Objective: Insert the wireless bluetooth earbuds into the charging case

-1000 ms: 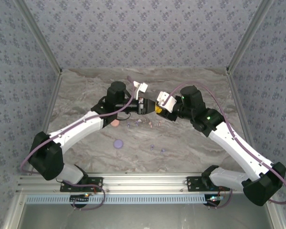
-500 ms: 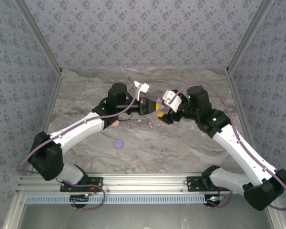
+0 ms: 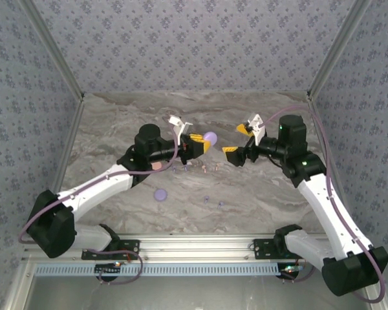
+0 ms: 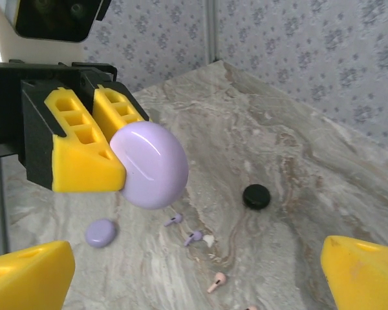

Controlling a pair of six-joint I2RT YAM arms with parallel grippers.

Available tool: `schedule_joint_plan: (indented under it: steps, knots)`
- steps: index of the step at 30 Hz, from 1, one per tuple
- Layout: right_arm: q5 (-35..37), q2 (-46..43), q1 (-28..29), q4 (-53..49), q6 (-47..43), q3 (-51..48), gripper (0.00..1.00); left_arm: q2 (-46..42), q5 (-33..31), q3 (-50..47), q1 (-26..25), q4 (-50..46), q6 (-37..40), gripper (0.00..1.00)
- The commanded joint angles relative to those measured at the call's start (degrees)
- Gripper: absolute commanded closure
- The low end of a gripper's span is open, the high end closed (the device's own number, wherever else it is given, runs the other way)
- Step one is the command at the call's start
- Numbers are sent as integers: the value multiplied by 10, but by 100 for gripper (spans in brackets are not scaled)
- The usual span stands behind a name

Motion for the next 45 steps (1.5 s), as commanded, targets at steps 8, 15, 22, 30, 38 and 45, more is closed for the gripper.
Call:
schedule_joint_plan:
  steps: [8, 15, 22, 30, 38, 45]
  knots:
    - [-1, 52, 24, 51, 41, 41, 4, -24, 20, -8, -12, 37, 76, 98]
    - [15, 80, 23, 46, 46, 66, 10, -23, 27, -5, -15, 27, 90, 100]
    - [24, 106, 23, 34, 45, 88, 10, -21, 30, -3, -17, 26, 93, 100]
    - [28, 123, 22, 25, 51, 101, 11, -22, 25, -1, -20, 19, 101, 100]
    - [25, 62, -14, -2, 102, 96, 11, -39, -20, -25, -21, 8, 125, 100]
    - [101, 22, -21, -146, 154, 48, 17, -92, -63, -85, -21, 43, 160, 100]
